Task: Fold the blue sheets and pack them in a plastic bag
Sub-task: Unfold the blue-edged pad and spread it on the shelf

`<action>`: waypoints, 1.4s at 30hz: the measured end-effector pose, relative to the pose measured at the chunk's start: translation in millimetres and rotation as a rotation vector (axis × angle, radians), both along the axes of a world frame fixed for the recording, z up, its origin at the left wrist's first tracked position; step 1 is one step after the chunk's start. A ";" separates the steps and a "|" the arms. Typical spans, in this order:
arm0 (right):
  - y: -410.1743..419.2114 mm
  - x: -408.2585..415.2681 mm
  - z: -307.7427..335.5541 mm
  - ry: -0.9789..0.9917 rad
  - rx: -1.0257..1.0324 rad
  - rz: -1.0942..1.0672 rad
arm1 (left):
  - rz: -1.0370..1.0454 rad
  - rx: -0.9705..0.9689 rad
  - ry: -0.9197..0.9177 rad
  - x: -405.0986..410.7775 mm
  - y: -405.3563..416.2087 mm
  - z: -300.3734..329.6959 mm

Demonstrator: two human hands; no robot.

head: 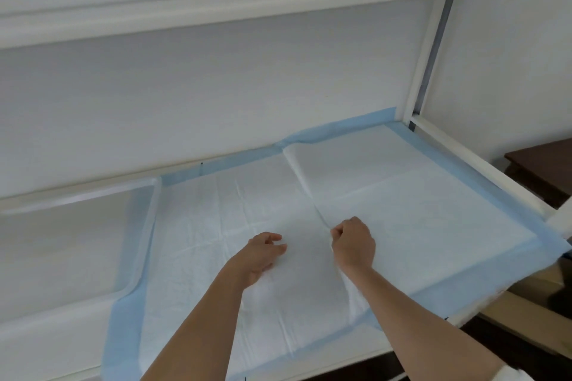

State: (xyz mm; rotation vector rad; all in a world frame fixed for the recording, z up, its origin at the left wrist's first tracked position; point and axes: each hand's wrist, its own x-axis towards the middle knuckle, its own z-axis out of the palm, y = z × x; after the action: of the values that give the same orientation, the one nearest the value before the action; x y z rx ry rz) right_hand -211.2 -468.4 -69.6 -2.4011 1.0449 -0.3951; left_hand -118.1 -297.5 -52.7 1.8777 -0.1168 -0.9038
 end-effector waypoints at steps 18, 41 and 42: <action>-20.1 -54.9 83.9 -0.181 0.141 0.296 | -0.126 0.023 -0.155 -49.7 -15.9 62.9; 4.3 -143.4 185.0 -0.297 0.013 0.524 | -0.643 -0.040 -1.068 -78.6 -23.5 160.2; -0.2 -146.9 183.8 -0.322 0.011 0.479 | -0.620 -0.022 -1.078 -80.7 -23.2 163.4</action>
State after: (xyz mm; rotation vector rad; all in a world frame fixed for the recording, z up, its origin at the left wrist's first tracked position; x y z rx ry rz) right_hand -358.1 -468.6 114.2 -2.3732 0.3167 -0.5701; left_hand -198.8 -320.6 110.8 2.1453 -1.3996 -0.1526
